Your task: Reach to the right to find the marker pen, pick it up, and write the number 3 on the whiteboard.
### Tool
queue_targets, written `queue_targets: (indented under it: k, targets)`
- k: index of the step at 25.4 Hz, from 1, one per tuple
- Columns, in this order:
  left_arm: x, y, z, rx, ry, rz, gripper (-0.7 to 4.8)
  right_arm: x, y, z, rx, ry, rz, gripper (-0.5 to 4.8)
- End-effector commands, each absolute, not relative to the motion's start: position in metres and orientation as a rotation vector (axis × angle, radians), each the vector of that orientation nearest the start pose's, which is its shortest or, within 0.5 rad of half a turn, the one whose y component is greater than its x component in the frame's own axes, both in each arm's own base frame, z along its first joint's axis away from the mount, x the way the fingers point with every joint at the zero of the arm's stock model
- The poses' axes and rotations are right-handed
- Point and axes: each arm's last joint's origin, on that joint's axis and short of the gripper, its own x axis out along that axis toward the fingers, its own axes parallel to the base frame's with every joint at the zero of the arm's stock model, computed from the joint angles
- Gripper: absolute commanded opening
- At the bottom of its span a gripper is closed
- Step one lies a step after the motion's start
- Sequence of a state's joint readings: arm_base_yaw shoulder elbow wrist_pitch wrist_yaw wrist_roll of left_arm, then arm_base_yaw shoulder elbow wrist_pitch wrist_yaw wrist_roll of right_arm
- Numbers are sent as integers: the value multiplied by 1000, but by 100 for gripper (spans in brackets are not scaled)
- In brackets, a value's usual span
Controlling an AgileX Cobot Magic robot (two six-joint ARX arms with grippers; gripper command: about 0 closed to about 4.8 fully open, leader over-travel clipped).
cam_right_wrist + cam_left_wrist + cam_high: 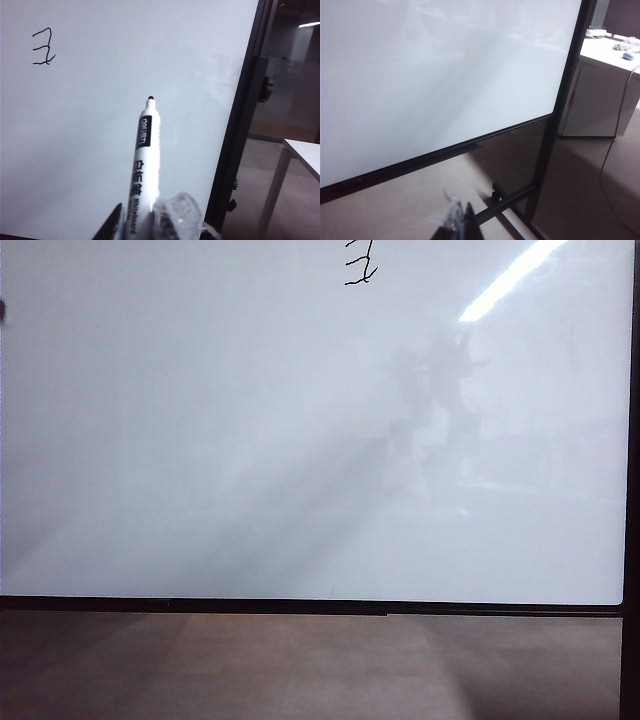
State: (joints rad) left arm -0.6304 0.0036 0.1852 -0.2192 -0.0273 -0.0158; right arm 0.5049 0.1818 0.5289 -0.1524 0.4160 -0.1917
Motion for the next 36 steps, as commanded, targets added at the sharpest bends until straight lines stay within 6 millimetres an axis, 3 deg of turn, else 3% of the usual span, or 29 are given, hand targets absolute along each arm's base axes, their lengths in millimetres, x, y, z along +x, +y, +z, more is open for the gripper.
queue_targets:
  k: [1, 11, 25, 36]
  targets:
    - [69, -49, 204, -13, -3, -602, -6, 60, 20, 312, -90, -199, 73, 31]
    - [76, -48, 192, -46, -6, -516, -6, 60, 20, 312, -90, -199, 73, 31]
    - [90, -9, 194, -35, -44, -108, -6, 60, 20, 312, -90, -199, 73, 31]
    - [97, -6, 174, 28, -81, -48, -6, 60, 20, 312, -91, -199, 73, 31]
